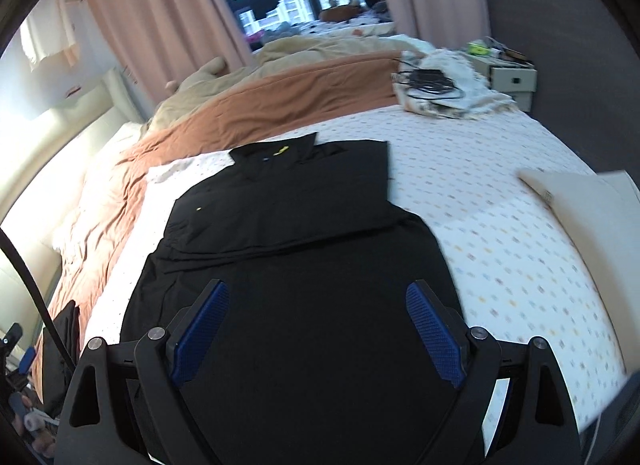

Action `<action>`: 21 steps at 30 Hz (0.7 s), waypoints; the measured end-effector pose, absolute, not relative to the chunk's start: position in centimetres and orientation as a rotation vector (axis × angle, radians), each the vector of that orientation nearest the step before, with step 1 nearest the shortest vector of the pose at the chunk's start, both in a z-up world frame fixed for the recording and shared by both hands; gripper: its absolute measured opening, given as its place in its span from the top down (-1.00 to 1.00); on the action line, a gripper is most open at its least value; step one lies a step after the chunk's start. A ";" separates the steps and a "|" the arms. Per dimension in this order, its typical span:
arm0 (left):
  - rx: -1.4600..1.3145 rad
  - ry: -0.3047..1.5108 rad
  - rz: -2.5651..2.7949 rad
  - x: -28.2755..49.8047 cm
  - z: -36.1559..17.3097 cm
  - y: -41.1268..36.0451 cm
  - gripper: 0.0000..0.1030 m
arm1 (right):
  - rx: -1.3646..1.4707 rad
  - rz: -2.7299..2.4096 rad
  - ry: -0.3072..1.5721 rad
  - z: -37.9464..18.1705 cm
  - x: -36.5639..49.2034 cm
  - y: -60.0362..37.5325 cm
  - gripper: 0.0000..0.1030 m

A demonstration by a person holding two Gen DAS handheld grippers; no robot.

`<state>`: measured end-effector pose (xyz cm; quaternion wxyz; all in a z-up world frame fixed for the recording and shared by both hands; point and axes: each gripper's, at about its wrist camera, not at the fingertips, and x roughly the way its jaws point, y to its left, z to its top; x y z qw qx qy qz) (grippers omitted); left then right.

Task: Fold large clothes
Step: 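Open the right gripper and lift both tools away from the jacket, then lower both grippers to the black jacket's side edges and grasp them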

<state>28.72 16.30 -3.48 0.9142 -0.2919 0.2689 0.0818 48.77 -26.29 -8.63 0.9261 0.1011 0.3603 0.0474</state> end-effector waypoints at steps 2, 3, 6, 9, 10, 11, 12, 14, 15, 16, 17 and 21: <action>-0.598 0.548 0.170 27.1 -2.9 16.8 -0.96 | 0.218 0.071 0.729 -8.8 46.7 -27.0 -0.74; -0.594 0.546 0.171 26.5 -2.6 17.0 -0.96 | 0.221 0.062 0.726 -8.8 45.8 -27.3 -0.74; -0.557 0.538 0.186 24.3 -1.6 17.1 -0.96 | 0.247 0.051 0.727 -8.9 43.2 -28.5 -0.74; -0.498 0.532 0.230 22.2 -0.7 17.0 -0.96 | 0.289 0.095 0.746 -9.0 40.3 -29.1 -0.74; -0.482 0.526 0.236 21.3 -0.4 17.0 -0.96 | 0.297 0.102 0.738 -8.9 39.5 -29.2 -0.74; -0.476 0.518 0.236 20.7 -0.3 16.9 -0.96 | 0.299 0.103 0.732 -8.8 38.6 -29.3 -0.74; -0.471 0.507 0.234 19.8 -0.1 16.8 -0.96 | 0.301 0.098 0.724 -8.8 37.7 -29.4 -0.74; -0.458 0.498 0.228 18.2 0.0 16.6 -0.96 | 0.306 0.077 0.688 -8.5 35.6 -29.9 -0.74; -0.451 0.499 0.229 17.5 0.0 16.4 -0.96 | 0.307 0.053 0.658 -8.3 34.2 -30.4 -0.74; -0.443 0.498 0.229 16.9 0.0 16.4 -0.96 | 0.312 0.037 0.630 -8.2 32.9 -30.7 -0.74; -0.437 0.496 0.228 16.2 -0.1 16.3 -0.96 | 0.315 0.035 0.615 -8.2 31.9 -30.8 -0.74; -0.442 0.485 0.222 13.3 -0.9 16.5 -0.96 | 0.288 0.023 0.586 -8.6 27.6 -30.4 -0.74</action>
